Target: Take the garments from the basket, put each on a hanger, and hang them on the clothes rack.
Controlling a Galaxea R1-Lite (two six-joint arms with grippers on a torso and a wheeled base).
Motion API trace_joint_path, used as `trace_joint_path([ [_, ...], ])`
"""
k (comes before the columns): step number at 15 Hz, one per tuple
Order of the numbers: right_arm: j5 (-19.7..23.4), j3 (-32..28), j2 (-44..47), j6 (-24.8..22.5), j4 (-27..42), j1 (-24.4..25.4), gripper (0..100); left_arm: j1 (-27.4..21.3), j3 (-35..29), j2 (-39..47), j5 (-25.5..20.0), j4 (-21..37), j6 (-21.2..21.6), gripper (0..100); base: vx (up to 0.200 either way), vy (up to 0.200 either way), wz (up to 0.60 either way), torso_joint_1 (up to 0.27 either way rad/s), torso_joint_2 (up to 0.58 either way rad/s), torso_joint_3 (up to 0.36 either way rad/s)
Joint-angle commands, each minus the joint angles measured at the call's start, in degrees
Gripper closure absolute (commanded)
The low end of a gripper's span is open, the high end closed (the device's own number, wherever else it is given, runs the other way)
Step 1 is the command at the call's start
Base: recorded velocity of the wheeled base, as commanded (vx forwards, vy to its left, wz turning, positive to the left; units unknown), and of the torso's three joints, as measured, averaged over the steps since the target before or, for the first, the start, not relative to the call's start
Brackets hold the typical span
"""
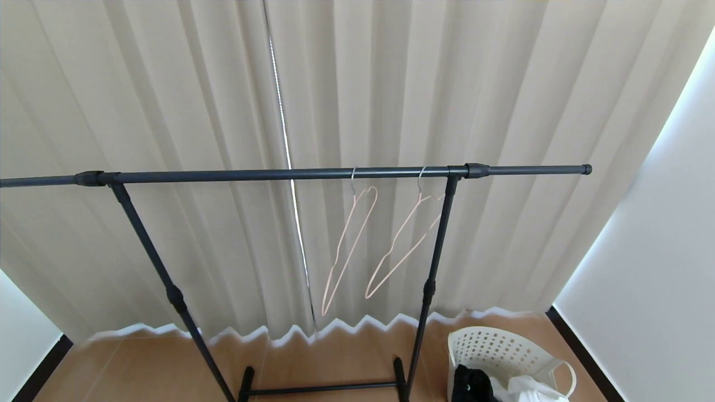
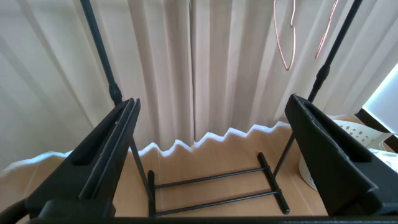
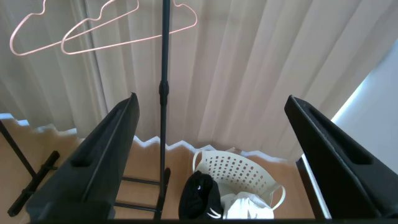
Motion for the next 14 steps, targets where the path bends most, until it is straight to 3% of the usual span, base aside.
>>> trace_joint_path([
  [1, 0.0, 0.0, 0.0, 0.0, 0.0, 0.0, 0, 0.0, -0.1, 0.0, 0.0, 0.0, 0.0, 0, 0.000, 0.000, 0.00, 0.000, 0.00, 0.000],
  [12, -0.1, 0.0, 0.0, 0.2, 0.0, 0.0, 0, 0.0, 0.0, 0.0, 0.0, 0.0, 0.0, 0, 0.000, 0.000, 0.00, 0.000, 0.00, 0.000],
  [14, -0.2, 0.0, 0.0, 0.3, 0.0, 0.0, 0, -0.1, 0.0, 0.0, -0.6, 0.1, 1.9, 0, 0.000, 0.000, 0.00, -0.045, 0.10, 0.057],
])
